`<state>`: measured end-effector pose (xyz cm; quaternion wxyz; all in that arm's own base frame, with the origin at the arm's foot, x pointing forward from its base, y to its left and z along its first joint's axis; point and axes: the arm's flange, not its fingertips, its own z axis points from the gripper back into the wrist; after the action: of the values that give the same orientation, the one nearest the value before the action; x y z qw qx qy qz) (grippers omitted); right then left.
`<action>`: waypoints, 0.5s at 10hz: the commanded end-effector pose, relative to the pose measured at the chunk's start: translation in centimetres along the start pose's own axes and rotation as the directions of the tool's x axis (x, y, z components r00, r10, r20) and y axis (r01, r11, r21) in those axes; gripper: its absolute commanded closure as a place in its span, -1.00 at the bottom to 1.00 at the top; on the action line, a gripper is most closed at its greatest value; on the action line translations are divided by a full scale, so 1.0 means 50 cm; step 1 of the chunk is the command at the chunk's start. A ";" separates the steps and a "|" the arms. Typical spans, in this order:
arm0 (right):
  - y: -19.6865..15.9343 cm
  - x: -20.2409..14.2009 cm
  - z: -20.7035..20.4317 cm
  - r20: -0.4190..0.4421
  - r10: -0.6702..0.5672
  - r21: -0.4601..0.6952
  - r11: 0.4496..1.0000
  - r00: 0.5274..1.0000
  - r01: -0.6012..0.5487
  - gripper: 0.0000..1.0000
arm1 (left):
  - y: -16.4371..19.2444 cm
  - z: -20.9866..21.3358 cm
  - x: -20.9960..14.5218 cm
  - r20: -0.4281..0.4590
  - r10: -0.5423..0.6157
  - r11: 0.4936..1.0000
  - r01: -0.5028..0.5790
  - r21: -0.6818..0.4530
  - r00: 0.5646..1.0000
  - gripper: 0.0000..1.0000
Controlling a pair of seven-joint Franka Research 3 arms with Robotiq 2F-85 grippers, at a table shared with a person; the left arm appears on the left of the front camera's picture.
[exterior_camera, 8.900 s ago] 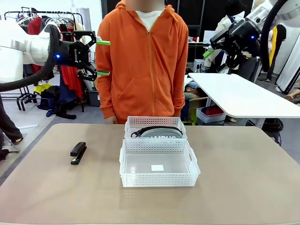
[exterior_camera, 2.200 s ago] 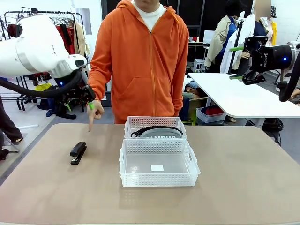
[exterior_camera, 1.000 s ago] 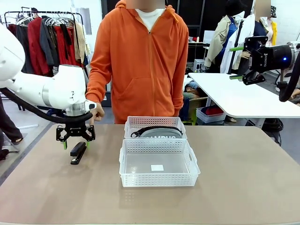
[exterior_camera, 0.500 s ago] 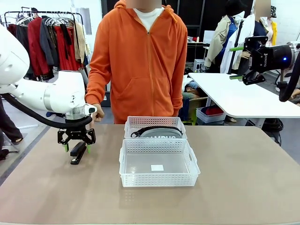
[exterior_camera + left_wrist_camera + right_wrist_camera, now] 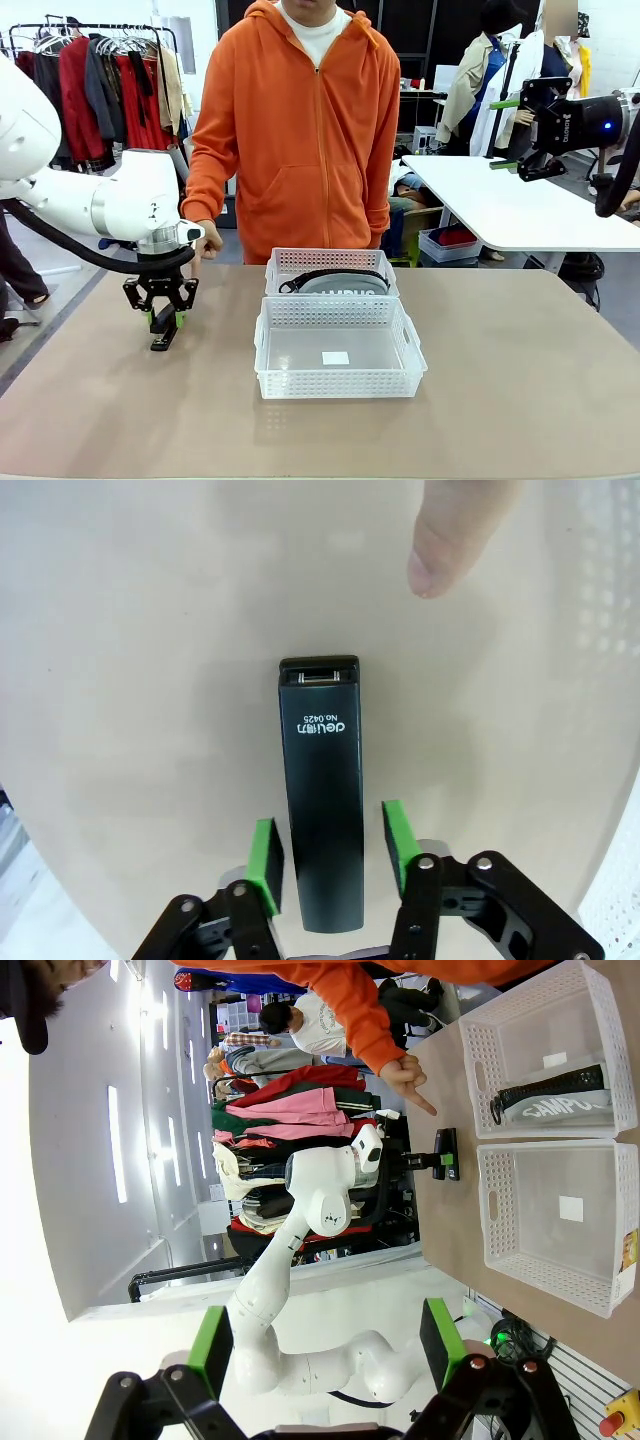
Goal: Distribute items into two baskets.
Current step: Pick up the Stapler that the person points to.
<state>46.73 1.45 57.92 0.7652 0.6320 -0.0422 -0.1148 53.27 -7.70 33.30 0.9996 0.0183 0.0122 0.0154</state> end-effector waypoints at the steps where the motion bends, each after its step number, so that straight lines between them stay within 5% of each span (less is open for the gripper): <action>1: 0.005 -0.005 -0.001 0.011 -0.010 0.007 1.000 1.000 0.009 -1.00 | 0.012 0.005 -0.001 0.022 -0.019 1.000 0.019 0.003 1.000 1.00; 5: 0.005 -0.005 -0.001 0.011 -0.010 0.007 1.000 1.000 0.009 -1.00 | 0.013 0.040 -0.010 0.037 -0.022 1.000 0.022 -0.006 0.999 1.00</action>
<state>46.73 1.45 57.92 0.7652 0.6320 -0.0422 -0.1148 53.28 -7.67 34.03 0.9997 0.0187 0.0048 0.0127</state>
